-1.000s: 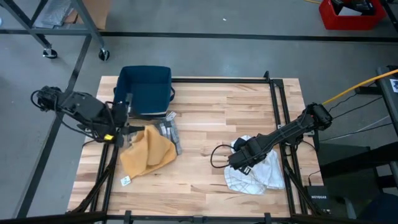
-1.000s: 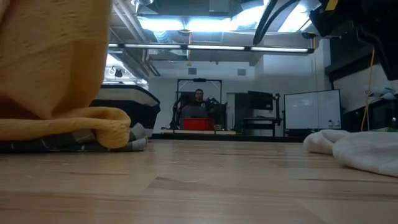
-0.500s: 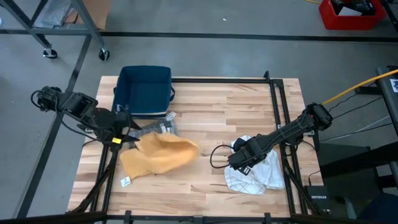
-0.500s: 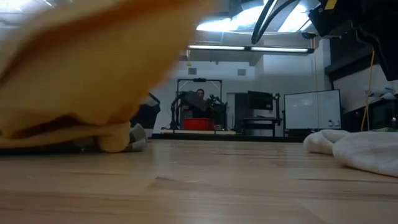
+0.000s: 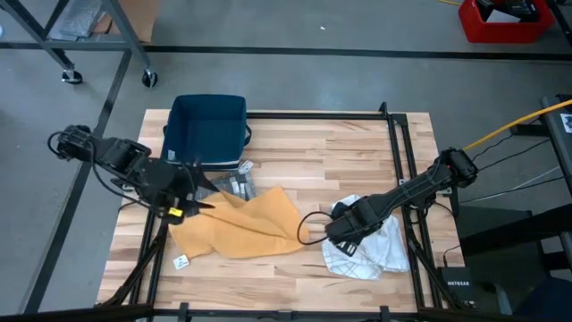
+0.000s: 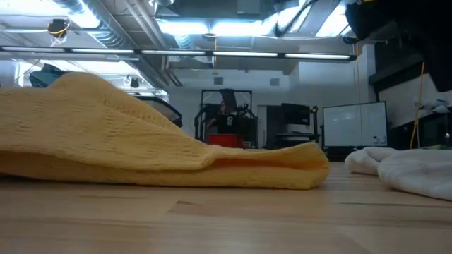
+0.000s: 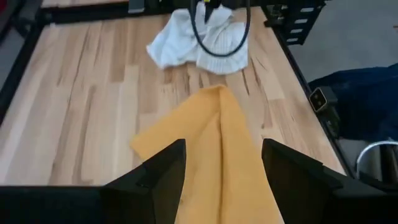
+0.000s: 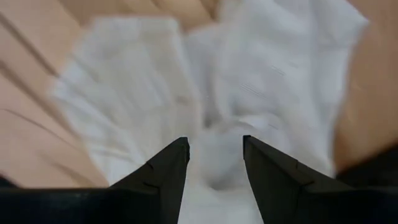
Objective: Fold towel
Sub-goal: Fold the yellow towel
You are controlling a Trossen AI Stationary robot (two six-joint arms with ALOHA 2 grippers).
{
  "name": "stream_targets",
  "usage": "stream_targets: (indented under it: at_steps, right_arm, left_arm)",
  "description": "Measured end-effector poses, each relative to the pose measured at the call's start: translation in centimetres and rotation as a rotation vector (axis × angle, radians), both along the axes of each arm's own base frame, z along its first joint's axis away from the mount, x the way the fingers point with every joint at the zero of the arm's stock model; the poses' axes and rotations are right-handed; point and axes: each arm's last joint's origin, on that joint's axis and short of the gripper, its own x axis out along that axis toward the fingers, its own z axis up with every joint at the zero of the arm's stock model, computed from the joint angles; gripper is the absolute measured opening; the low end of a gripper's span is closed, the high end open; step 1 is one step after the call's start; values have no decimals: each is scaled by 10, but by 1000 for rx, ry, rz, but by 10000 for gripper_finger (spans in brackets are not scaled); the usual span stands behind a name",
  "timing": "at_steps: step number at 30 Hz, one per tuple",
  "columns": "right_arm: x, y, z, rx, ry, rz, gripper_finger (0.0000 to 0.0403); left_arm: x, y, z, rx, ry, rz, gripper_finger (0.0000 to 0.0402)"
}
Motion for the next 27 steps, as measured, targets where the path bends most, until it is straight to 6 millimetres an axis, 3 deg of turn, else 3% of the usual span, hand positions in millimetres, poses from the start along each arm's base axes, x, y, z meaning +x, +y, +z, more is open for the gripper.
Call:
stream_targets:
  at_steps: [5,12,19,27]
  right_arm:
    - [13,6,0,64,-131,-4,166]
    - [21,9,1,69,-226,16,166]
    - [25,11,2,74,-284,12,166]
    - [30,9,4,-13,-372,-3,166]
  left_arm:
    - [34,-15,-19,58,41,-27,202]
    - [93,-42,-95,172,196,-67,203]
    - [154,-70,-148,125,124,-53,203]
    - [202,-74,-187,33,-36,12,203]
